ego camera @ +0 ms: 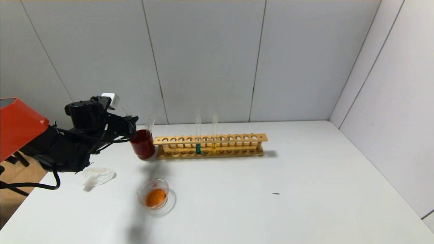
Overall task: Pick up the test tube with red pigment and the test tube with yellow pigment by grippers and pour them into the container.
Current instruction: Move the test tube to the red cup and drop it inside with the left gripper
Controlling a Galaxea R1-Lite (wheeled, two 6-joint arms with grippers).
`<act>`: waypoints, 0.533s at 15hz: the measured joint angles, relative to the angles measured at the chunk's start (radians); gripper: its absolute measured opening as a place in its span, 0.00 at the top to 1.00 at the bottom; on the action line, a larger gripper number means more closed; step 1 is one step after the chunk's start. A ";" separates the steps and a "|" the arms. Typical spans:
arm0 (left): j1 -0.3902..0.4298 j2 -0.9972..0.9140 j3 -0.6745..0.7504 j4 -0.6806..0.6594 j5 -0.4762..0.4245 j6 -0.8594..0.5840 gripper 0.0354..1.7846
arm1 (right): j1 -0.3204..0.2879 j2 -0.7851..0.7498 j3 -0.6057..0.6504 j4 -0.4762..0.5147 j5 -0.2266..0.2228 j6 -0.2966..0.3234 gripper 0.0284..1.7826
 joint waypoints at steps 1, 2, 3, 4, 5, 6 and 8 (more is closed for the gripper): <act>0.002 0.007 -0.001 0.000 0.000 0.000 0.84 | 0.000 0.000 0.000 0.000 0.000 0.000 0.02; 0.003 0.013 -0.001 0.001 0.000 0.000 0.84 | 0.000 0.000 0.000 0.000 0.000 0.000 0.02; 0.004 0.017 -0.001 0.002 0.000 0.000 0.84 | 0.000 0.000 0.000 0.000 0.000 0.000 0.02; 0.004 0.023 -0.001 0.001 0.000 0.001 0.84 | 0.000 0.000 0.000 0.000 0.000 0.000 0.02; 0.004 0.027 -0.001 0.001 -0.001 0.001 0.84 | 0.000 0.000 0.000 0.000 0.000 0.000 0.02; 0.004 0.030 0.000 0.000 -0.002 0.001 0.84 | 0.000 0.000 0.000 0.000 0.000 0.000 0.02; 0.004 0.034 0.000 0.001 -0.002 0.002 0.84 | 0.000 0.000 0.000 0.000 0.000 0.000 0.02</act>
